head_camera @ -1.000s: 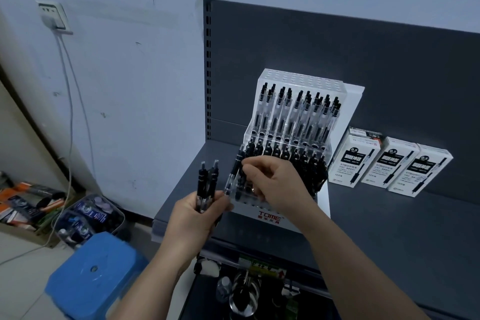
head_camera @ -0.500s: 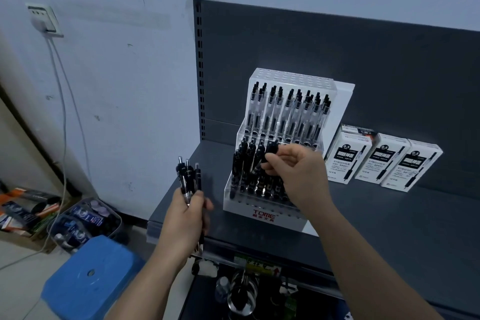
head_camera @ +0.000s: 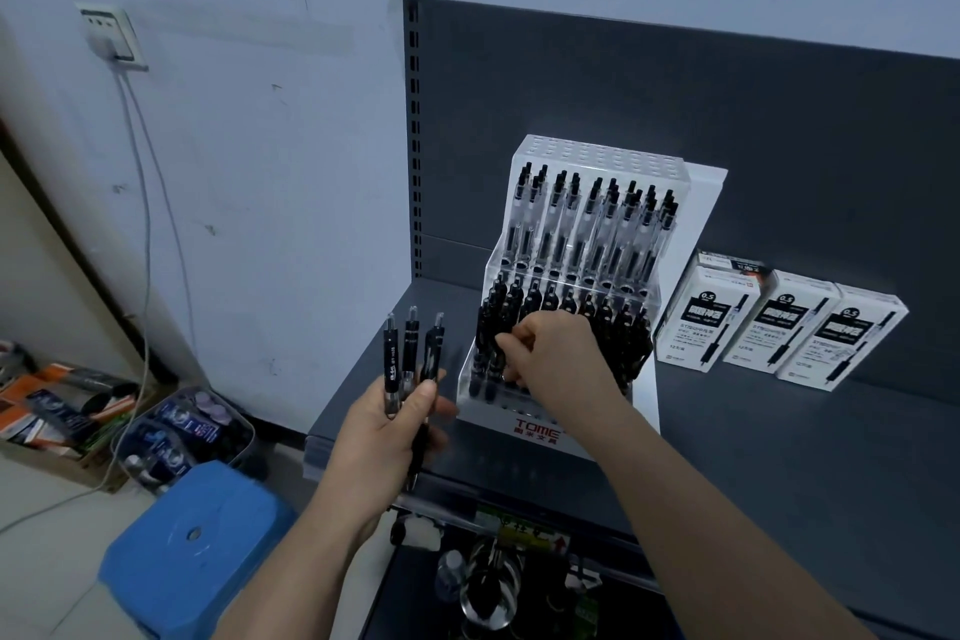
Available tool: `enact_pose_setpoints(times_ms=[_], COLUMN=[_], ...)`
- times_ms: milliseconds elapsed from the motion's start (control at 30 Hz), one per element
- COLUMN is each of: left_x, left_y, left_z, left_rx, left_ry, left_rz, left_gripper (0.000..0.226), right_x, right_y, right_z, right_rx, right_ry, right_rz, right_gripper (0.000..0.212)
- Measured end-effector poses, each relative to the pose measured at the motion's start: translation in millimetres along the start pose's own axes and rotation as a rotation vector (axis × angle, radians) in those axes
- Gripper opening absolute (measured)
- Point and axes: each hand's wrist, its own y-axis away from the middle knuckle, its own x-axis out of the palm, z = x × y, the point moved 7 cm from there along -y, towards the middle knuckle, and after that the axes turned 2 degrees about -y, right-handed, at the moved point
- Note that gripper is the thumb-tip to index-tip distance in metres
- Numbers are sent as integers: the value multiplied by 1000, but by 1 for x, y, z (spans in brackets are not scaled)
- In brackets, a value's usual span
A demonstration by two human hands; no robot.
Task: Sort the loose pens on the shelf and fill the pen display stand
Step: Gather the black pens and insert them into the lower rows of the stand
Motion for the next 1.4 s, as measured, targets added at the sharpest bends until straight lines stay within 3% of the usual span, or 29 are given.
enact_pose_setpoints(times_ms=[133, 267, 333, 533, 733, 833, 933, 1100, 1267, 1400], left_x=[10, 24, 30, 30, 26, 14, 5, 13, 10, 9], left_y=[1, 2, 4, 2, -3, -6, -7, -5, -5, -3], left_z=[1, 0, 0, 7, 10, 7, 4, -1, -2, -3], left_rx=[-43, -39, -30, -49, -57, -28, 23, 20, 39, 72], left_ry=[58, 45, 36, 74, 113, 42, -6, 87, 49, -23], left_rz=[77, 160, 183, 185, 111, 39, -5, 56, 38, 56], left_gripper=[18, 19, 18, 15, 11, 22, 55, 25, 12, 19], right_x=[-11, -8, -7, -23, -28, -58, -69, -43, -15, -8], right_y=[12, 29, 32, 33, 34, 28, 23, 17, 4, -2], right_z=[0, 8, 7, -15, -16, -17, -13, -3, 1, -1], right_rx=[0, 37, 54, 117, 151, 70, -45, -81, -63, -45], right_ry=[-58, -499, -609, -688, -745, -590, -328, -44, 211, 230], right_rz=[-27, 127, 155, 70, 109, -51, -181, -68, 88, 111], right_gripper=[34, 16, 12, 18, 13, 13, 17, 25, 34, 39])
